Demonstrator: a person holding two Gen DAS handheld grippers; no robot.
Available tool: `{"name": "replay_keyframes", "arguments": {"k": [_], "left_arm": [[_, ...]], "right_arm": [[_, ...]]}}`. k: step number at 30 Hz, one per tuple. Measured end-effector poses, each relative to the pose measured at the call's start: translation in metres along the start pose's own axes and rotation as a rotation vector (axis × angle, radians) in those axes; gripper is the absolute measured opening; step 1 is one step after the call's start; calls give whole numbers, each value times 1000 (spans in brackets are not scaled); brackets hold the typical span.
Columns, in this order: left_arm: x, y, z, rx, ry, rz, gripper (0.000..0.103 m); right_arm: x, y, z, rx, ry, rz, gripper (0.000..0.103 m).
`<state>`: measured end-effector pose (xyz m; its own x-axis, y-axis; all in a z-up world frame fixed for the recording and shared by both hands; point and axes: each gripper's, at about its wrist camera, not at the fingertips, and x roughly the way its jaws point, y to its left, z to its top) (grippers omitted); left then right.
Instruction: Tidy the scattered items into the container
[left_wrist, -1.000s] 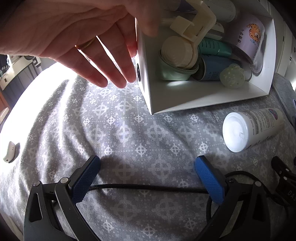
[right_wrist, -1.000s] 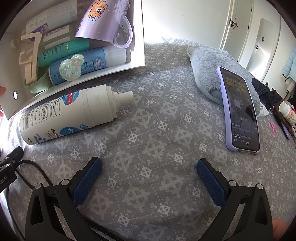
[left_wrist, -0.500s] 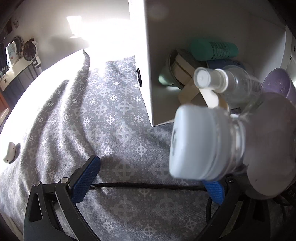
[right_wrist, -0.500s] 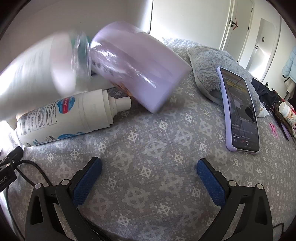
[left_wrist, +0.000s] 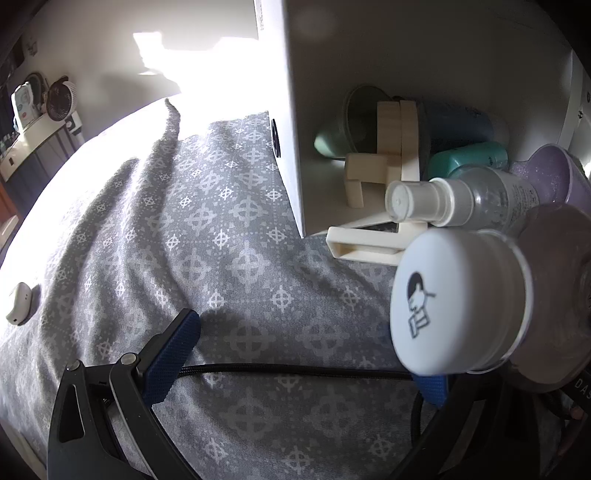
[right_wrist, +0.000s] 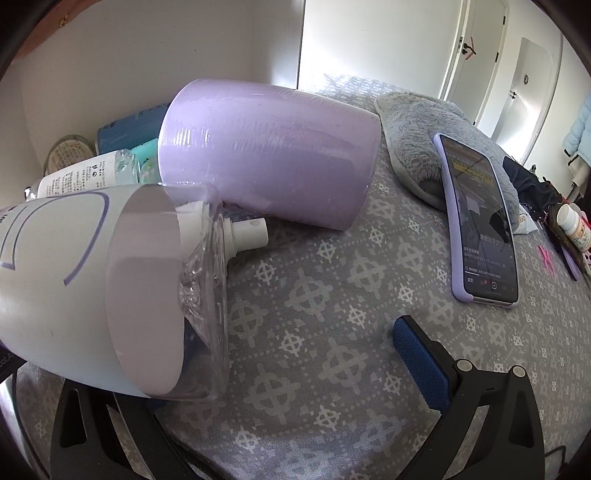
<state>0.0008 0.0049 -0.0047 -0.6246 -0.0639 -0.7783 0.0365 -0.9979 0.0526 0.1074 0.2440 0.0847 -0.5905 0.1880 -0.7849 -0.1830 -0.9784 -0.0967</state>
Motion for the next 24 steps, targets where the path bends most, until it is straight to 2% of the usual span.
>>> {"name": "replay_keyframes", "arguments": {"k": [15,24], "left_arm": [[-4,-4,-1,0,-1,1,103],[0,12,3,-1,0,0,103]], "right_arm": [[3,-3,4,0,2,1,103],[4,-5,5,-4,1,-2,103]]}}
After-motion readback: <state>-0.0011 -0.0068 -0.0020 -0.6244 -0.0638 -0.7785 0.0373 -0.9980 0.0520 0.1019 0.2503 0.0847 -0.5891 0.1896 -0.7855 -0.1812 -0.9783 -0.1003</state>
